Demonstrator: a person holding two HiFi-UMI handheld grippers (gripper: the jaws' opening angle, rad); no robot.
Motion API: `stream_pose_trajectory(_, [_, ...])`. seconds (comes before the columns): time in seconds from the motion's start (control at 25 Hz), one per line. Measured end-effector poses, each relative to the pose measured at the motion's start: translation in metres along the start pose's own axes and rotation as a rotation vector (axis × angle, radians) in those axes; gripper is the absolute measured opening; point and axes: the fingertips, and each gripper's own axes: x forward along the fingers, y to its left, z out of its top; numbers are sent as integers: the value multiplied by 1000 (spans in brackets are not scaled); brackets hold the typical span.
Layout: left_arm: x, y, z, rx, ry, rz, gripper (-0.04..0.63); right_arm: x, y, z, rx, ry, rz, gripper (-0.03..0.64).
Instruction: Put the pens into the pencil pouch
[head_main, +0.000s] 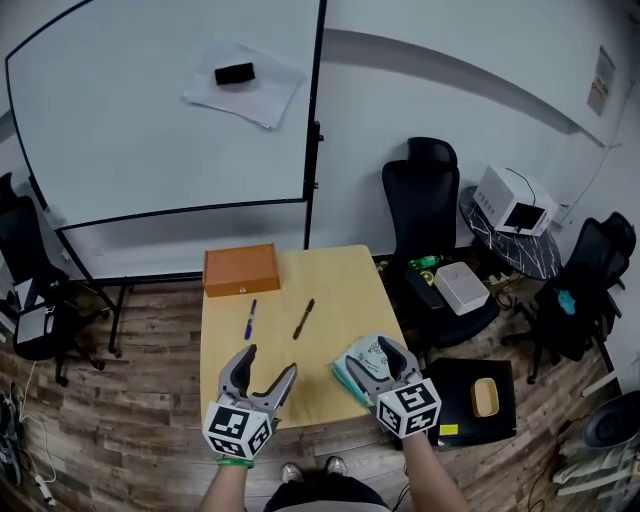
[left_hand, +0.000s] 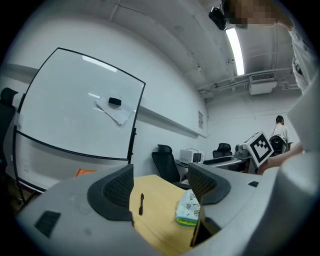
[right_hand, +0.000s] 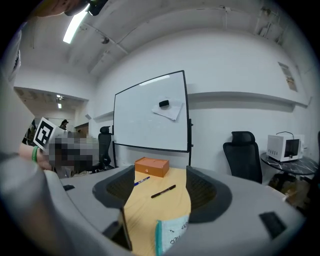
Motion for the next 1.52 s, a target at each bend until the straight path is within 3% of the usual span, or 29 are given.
stream_pose_trajectory(0.36, [8, 2, -8, 3, 20, 52, 318, 18, -20, -19, 3, 48, -17, 288])
stream_pose_trajectory(0.92, [18, -1, -26, -33, 59, 51, 317, 1, -9, -182, 87, 444, -37, 278])
stream_pose_trajectory(1.24, [17, -5, -32, -40, 72, 47, 316, -24, -2, -231, 108, 576, -70, 258])
stream_pose_trajectory(1.52, [14, -11, -35, -39, 85, 42, 316, -19, -4, -243, 160, 612, -72, 213])
